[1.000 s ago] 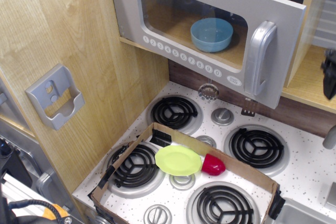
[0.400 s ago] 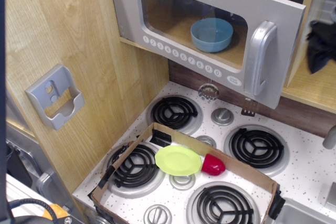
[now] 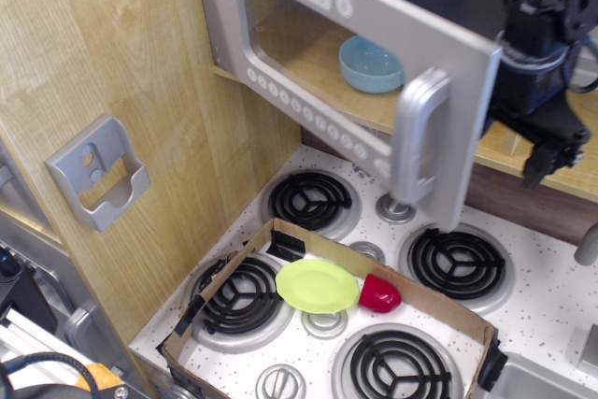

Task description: Open microwave

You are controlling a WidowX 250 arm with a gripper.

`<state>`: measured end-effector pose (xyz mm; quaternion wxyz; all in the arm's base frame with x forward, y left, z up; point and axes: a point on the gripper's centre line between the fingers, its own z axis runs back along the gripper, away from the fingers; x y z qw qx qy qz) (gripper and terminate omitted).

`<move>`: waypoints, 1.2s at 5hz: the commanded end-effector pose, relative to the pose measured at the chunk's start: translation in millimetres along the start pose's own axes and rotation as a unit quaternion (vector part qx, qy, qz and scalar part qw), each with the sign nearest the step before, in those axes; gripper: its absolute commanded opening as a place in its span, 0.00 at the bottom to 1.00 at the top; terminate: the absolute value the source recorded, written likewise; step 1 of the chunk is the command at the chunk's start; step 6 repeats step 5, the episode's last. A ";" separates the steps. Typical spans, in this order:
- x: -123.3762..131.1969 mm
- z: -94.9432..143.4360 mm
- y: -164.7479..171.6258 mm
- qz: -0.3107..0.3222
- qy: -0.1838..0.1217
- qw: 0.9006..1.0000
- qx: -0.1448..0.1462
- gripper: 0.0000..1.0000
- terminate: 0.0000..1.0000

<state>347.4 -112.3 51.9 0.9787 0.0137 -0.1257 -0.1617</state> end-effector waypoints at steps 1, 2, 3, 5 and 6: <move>-54.8 32.9 -8.6 0.098 -0.018 0.995 0.017 1.00 0.00; -86.5 33.9 -0.8 0.134 -0.012 0.991 0.020 1.00 0.00; -109.0 27.6 11.3 0.157 -0.008 0.987 0.013 1.00 0.00; -148.6 17.4 40.9 0.231 0.027 0.973 -0.001 1.00 1.00; -148.6 17.4 40.9 0.231 0.027 0.973 -0.001 1.00 1.00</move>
